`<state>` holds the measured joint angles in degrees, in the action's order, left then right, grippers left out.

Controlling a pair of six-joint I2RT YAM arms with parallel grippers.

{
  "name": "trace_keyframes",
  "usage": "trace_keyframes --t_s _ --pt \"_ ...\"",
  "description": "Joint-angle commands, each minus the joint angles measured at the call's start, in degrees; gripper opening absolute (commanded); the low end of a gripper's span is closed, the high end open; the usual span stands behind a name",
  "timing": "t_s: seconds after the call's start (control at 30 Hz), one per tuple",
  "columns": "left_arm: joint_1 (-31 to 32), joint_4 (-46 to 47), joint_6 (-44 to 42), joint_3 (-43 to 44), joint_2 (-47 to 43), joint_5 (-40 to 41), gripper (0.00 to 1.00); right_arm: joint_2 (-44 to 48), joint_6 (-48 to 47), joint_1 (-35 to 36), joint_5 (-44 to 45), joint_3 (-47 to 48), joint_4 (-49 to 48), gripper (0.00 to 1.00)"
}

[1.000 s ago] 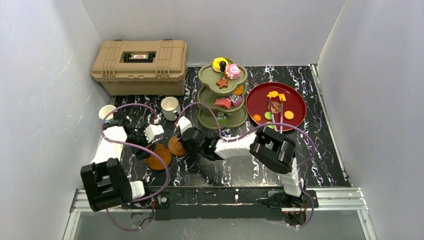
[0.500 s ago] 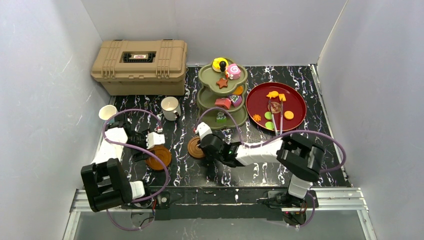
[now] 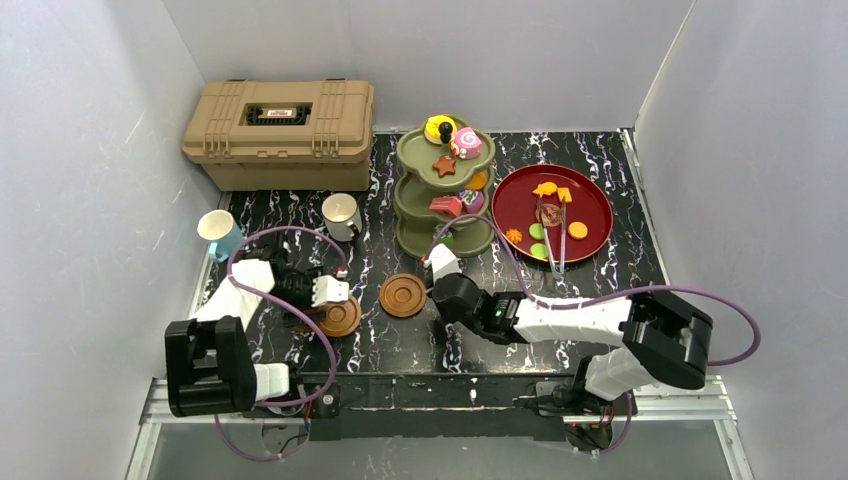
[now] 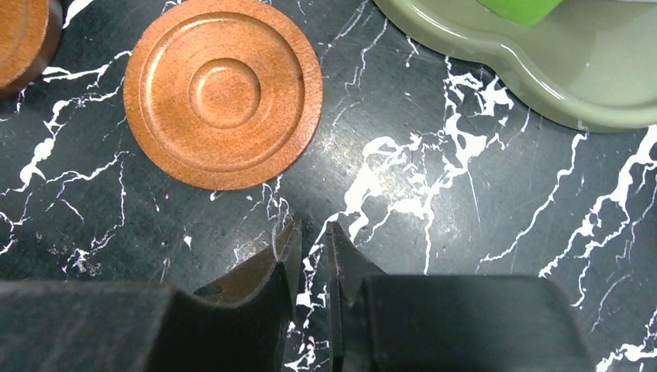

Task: Serve the afternoon tea
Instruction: Move the coaster to the center of the board.

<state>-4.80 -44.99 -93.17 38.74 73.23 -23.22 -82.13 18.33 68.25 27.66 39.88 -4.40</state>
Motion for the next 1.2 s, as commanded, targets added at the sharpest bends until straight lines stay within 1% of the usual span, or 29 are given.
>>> trace_keyframes --t_s 0.0,0.17,0.4,0.6,0.67,0.73,0.83,0.87,0.93,0.97,1.0,1.07,1.17 --pt "3.6 2.1 4.6 -1.5 -1.3 -1.4 0.67 3.0 2.2 -0.2 2.3 -1.1 0.5 0.26" --pt "9.6 4.3 8.5 -1.9 -1.8 -1.0 0.66 4.2 3.1 -0.2 2.5 -1.4 0.2 0.26" --pt "15.2 6.0 13.4 -1.4 -1.2 -0.6 0.66 5.4 3.9 -0.2 2.7 -1.9 0.4 0.26" --pt "18.3 7.4 18.9 -0.5 -1.1 1.0 0.66 6.8 4.7 -0.2 3.0 -3.0 0.5 0.27" --pt "18.6 6.8 19.1 0.1 -1.5 1.7 0.66 7.3 4.9 -0.2 3.1 -3.2 0.7 0.29" --pt "18.5 7.2 17.1 -0.6 -2.2 4.2 0.69 7.6 4.8 -0.2 3.1 -3.3 0.8 0.31" --pt "18.5 9.1 19.0 -0.4 -2.4 7.8 0.71 7.9 4.5 -0.2 3.5 -3.1 1.0 0.39" --pt "18.4 8.7 20.6 0.8 -2.3 7.7 0.72 7.9 4.3 -0.2 3.6 -3.0 1.1 0.43" --pt "18.5 6.8 25.5 4.5 -2.1 4.0 0.72 8.0 4.0 -0.3 3.5 -2.9 1.4 0.51" --pt "18.6 5.3 27.3 6.4 -1.8 2.2 0.72 8.2 4.0 -0.2 3.5 -2.9 1.4 0.53" --pt "19.1 3.9 29.4 8.4 -1.4 0.8 0.72 8.3 4.0 -0.2 3.5 -2.9 1.5 0.54" --pt "20.4 3.1 31.8 10.3 -0.4 0.6 0.72 8.6 4.1 -0.2 3.6 -2.9 1.5 0.55" --pt "21.9 3.0 32.3 9.9 1.0 1.1 0.72 8.9 4.2 -0.2 4.1 -3.0 1.6 0.56"
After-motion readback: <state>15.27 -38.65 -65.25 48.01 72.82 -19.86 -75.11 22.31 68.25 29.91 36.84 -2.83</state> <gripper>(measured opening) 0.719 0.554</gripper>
